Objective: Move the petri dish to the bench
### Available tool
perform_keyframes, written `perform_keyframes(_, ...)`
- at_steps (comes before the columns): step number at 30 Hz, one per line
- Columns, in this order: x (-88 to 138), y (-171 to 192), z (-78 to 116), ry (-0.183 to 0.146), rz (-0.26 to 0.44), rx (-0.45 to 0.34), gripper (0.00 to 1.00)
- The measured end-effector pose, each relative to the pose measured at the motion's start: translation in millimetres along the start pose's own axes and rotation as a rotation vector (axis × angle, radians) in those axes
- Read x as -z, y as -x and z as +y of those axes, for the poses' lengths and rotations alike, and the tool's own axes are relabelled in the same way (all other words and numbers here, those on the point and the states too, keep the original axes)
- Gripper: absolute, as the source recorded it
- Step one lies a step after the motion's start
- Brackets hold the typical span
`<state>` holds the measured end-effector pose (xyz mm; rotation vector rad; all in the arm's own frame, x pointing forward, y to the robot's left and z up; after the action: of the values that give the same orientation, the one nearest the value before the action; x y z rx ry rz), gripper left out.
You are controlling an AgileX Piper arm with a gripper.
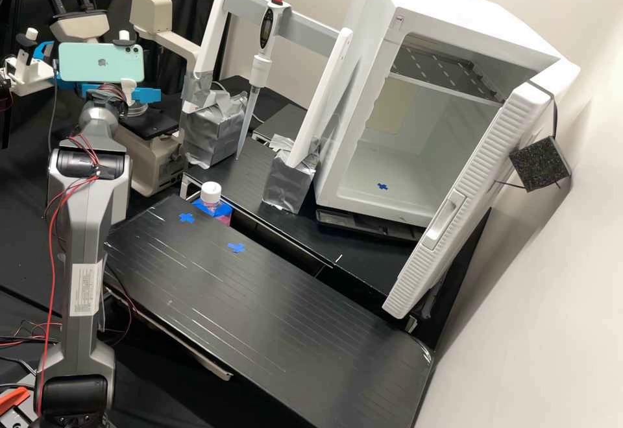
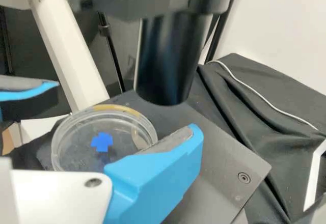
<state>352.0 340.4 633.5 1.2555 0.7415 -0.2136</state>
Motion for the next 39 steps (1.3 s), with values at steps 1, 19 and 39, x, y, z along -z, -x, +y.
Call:
perform_keyframes(1,-1,-1,-0.9,0.0,-0.001,0.002,1.0)
perform_keyframes(19,-11,-4,2.5,0.018,-0.029,-0.007,1.0)
perform_keyframes(39,-15,-9,0.9,0.02,-0.042,-0.007,0.0)
